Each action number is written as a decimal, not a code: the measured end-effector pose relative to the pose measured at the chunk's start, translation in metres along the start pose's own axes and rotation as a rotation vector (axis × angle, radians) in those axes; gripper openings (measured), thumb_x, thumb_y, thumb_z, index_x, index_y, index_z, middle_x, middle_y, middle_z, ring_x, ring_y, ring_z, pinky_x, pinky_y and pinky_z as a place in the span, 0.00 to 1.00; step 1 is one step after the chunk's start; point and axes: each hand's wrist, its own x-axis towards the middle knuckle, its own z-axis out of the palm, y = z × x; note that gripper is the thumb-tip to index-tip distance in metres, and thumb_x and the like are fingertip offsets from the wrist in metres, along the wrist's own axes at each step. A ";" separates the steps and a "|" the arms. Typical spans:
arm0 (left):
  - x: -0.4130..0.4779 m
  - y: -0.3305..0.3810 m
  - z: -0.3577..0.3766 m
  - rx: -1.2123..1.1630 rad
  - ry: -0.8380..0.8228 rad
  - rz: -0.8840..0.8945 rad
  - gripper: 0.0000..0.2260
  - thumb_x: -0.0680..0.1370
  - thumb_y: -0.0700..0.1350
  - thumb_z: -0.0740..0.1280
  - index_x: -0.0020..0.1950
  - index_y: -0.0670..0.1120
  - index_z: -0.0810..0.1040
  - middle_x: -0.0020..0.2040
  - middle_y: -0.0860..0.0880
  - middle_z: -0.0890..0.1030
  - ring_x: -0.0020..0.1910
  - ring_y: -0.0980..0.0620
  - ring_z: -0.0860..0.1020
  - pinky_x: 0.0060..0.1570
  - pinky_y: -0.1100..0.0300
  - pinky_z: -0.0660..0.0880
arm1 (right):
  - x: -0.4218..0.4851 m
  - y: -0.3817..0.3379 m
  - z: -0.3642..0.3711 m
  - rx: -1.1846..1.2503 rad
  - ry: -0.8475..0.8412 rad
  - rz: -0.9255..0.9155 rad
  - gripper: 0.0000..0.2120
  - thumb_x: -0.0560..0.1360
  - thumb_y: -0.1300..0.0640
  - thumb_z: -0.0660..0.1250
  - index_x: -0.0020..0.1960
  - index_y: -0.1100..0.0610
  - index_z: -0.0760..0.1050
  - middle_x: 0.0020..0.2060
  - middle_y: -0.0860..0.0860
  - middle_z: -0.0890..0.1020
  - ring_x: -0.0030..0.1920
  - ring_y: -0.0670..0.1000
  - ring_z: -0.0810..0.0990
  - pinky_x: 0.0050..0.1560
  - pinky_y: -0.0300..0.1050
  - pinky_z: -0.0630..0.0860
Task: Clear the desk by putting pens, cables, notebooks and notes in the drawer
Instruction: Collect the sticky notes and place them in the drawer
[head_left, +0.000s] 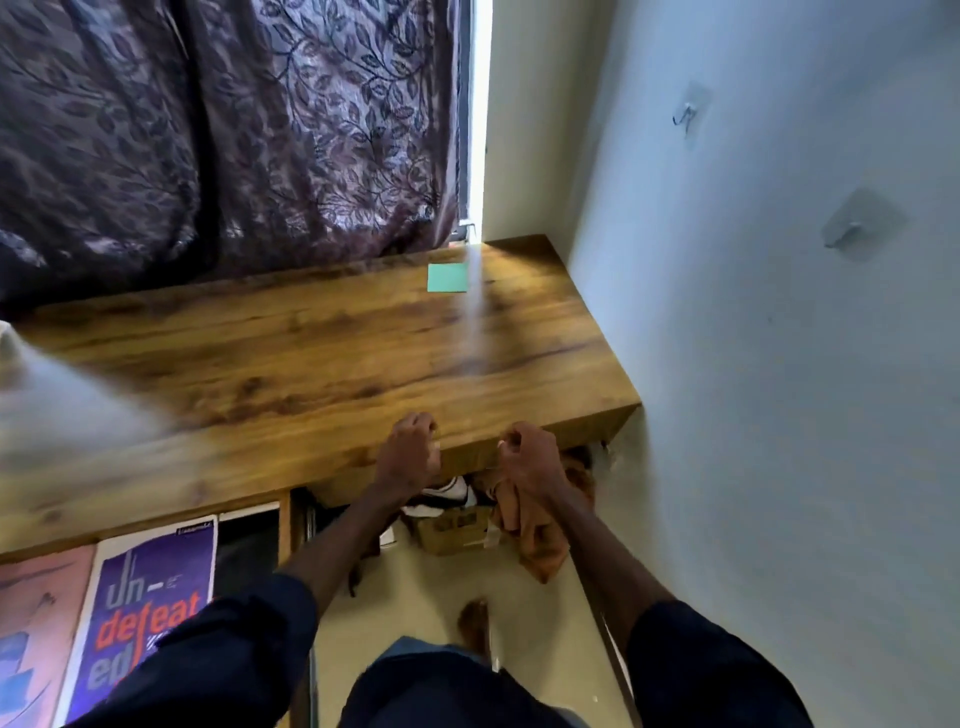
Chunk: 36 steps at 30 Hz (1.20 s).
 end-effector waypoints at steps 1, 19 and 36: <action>0.015 -0.005 -0.003 0.022 -0.023 -0.017 0.13 0.75 0.46 0.70 0.58 0.46 0.75 0.56 0.47 0.78 0.54 0.45 0.78 0.49 0.51 0.78 | 0.015 -0.006 -0.001 -0.009 -0.014 -0.011 0.07 0.77 0.58 0.65 0.52 0.58 0.80 0.46 0.53 0.83 0.48 0.54 0.81 0.50 0.53 0.80; 0.219 -0.062 -0.005 0.252 -0.300 -0.246 0.30 0.71 0.53 0.74 0.69 0.46 0.68 0.69 0.44 0.65 0.68 0.43 0.68 0.61 0.51 0.76 | 0.236 -0.005 0.037 -0.164 -0.351 -0.019 0.13 0.76 0.58 0.67 0.59 0.61 0.74 0.56 0.58 0.79 0.59 0.60 0.76 0.52 0.48 0.70; 0.346 -0.066 -0.021 0.292 -0.659 -0.339 0.67 0.61 0.61 0.81 0.78 0.58 0.30 0.77 0.45 0.25 0.77 0.35 0.31 0.72 0.30 0.57 | 0.498 -0.102 0.035 -0.305 -0.149 -0.166 0.41 0.73 0.53 0.76 0.77 0.64 0.59 0.74 0.61 0.66 0.74 0.59 0.65 0.71 0.51 0.68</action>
